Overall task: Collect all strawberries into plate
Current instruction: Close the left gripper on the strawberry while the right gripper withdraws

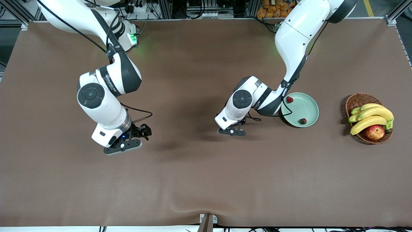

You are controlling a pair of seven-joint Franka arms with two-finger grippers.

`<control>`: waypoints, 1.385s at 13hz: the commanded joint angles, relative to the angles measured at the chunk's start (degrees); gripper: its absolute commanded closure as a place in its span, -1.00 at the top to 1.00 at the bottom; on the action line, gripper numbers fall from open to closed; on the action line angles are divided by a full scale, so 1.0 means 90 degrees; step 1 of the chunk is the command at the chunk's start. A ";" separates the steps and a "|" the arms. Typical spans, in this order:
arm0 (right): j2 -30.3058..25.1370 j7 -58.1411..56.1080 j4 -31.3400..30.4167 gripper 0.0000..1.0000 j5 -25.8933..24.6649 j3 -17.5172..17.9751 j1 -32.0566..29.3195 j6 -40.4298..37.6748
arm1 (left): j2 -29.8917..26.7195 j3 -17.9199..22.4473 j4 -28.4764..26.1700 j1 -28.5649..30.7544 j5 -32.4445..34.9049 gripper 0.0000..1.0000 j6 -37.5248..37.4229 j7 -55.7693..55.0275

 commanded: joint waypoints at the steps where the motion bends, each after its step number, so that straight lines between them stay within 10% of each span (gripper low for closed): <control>1: -0.0230 0.0053 -0.0287 1.00 -0.0011 0.0122 -0.0210 -0.0059 | 0.0104 0.0059 0.0175 -0.0079 0.0123 0.42 0.0043 -0.0237; 15: -0.0161 0.0043 -0.0297 1.00 0.0223 0.0123 -0.0396 -0.0059 | 0.0143 0.0050 0.0166 -0.0157 0.0123 0.11 0.0043 -0.0374; 18: -0.0161 0.0043 -0.0297 1.00 0.0214 0.0123 -0.0396 -0.0059 | 0.0143 0.0050 0.0156 -0.0167 0.0123 -0.41 0.0043 -0.0374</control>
